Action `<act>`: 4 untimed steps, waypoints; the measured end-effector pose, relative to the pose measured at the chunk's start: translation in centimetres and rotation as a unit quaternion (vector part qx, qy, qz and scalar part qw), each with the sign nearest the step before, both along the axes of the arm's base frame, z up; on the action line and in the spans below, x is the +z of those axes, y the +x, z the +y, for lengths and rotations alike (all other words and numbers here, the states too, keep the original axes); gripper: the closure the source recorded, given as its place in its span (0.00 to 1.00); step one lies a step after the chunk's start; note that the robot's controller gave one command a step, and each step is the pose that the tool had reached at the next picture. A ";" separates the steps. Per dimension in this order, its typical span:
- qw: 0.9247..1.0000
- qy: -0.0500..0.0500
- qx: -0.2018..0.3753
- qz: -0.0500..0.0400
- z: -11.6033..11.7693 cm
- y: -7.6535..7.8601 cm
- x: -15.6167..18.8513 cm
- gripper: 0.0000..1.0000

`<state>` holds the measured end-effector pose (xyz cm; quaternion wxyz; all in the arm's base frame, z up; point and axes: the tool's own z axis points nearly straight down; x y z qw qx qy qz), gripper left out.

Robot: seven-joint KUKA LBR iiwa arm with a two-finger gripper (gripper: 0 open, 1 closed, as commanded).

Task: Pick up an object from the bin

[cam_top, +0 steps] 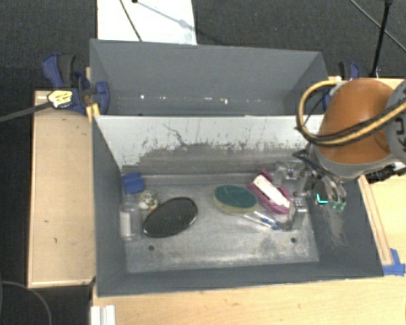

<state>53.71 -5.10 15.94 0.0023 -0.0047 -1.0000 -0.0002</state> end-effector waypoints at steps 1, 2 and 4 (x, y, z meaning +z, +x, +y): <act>1.000 0.002 0.018 -0.002 6.2 4.4 -9.3 0.00; 0.998 0.001 -0.058 -0.006 8.7 4.1 -5.8 0.00; 0.970 0.000 -0.243 -0.004 7.1 5.6 -9.0 0.00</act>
Offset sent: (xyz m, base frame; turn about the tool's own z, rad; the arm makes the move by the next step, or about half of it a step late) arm 0.0441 0.0581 -0.0894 -0.0294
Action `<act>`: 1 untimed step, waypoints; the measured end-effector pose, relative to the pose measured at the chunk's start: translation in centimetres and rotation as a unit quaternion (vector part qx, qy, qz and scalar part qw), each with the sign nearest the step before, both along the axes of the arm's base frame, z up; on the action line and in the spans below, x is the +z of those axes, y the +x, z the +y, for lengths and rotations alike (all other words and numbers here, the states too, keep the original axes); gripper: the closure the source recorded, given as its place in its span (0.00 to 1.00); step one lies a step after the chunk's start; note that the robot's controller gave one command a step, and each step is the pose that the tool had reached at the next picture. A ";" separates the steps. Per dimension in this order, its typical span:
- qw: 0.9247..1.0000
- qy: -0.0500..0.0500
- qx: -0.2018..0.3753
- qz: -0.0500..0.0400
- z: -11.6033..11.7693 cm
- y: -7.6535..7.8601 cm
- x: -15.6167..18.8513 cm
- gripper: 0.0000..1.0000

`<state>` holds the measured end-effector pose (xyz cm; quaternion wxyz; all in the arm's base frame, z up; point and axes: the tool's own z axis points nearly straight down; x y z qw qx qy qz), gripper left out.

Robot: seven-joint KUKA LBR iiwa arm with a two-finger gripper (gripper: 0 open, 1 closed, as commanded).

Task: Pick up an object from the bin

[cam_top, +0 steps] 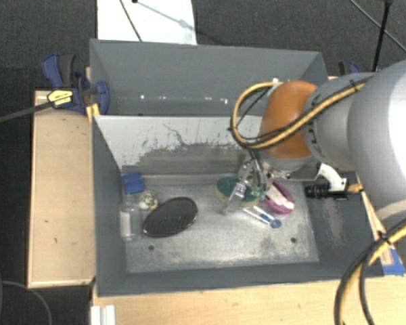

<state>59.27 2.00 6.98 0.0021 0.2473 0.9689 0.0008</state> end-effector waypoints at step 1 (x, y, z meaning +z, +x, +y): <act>1.000 0.000 0.002 0.000 0.0 0.0 0.0 0.00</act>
Offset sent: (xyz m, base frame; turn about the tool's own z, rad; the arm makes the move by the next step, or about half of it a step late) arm 0.0000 0.0000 0.0000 0.0000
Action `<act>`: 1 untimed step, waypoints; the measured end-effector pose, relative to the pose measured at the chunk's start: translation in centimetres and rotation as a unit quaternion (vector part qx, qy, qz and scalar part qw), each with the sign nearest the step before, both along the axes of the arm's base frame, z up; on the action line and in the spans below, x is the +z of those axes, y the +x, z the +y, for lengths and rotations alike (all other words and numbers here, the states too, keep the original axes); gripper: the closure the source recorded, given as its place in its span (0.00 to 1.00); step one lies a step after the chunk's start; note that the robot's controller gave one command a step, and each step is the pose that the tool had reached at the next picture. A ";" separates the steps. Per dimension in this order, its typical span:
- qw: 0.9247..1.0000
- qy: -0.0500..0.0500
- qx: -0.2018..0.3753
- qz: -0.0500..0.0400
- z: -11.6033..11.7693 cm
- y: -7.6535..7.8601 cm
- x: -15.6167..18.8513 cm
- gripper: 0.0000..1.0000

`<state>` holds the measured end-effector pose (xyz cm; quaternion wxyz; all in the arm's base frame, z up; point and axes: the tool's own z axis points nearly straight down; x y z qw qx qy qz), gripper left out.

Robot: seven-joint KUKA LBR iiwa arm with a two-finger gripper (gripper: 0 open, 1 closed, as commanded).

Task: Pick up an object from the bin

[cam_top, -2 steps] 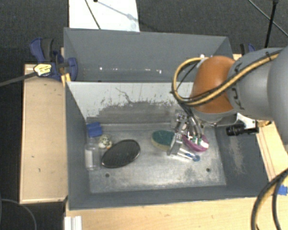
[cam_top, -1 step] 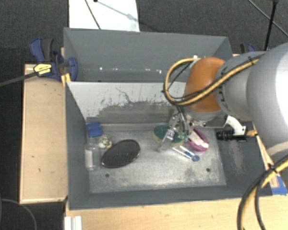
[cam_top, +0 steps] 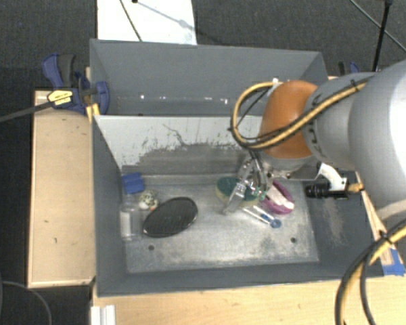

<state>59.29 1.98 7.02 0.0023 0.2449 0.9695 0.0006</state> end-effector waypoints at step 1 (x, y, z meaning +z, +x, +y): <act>1.000 0.000 0.002 0.000 0.0 0.0 0.0 1.00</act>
Offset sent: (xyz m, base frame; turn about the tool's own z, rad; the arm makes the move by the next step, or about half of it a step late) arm 0.0000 0.0000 0.0000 0.0000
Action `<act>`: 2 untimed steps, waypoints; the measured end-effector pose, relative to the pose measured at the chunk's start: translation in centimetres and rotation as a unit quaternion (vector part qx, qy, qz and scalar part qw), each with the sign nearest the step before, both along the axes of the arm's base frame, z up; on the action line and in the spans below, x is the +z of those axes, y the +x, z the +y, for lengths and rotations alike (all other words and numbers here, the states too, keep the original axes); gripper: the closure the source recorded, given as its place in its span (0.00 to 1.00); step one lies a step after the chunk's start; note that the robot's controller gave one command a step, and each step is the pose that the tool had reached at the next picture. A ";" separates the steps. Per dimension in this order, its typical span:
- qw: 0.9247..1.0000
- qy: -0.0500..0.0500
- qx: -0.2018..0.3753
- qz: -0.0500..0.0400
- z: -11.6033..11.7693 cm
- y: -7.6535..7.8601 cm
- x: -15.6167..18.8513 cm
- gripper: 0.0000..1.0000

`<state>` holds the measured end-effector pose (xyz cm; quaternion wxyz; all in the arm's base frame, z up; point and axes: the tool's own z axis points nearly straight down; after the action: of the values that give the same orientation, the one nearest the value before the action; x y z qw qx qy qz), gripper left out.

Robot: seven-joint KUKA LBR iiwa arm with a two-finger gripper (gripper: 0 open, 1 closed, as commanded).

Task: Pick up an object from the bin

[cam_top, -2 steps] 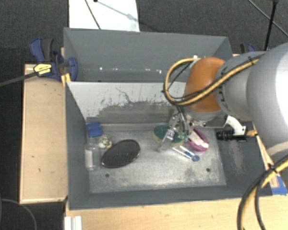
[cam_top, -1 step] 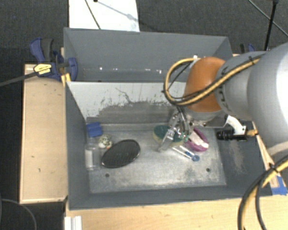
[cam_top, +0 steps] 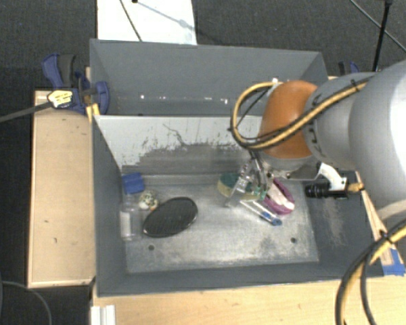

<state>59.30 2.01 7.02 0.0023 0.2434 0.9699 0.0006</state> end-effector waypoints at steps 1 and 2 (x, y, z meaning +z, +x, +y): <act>1.000 -0.001 0.002 -0.001 0.0 0.1 0.8 1.00; 1.000 0.000 0.005 -0.002 0.0 0.2 3.4 1.00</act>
Offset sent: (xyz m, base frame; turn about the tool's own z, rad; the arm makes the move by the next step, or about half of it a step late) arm -0.0002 0.0000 0.0077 0.0000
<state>59.54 1.97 10.43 0.0041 0.2383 0.9712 0.0008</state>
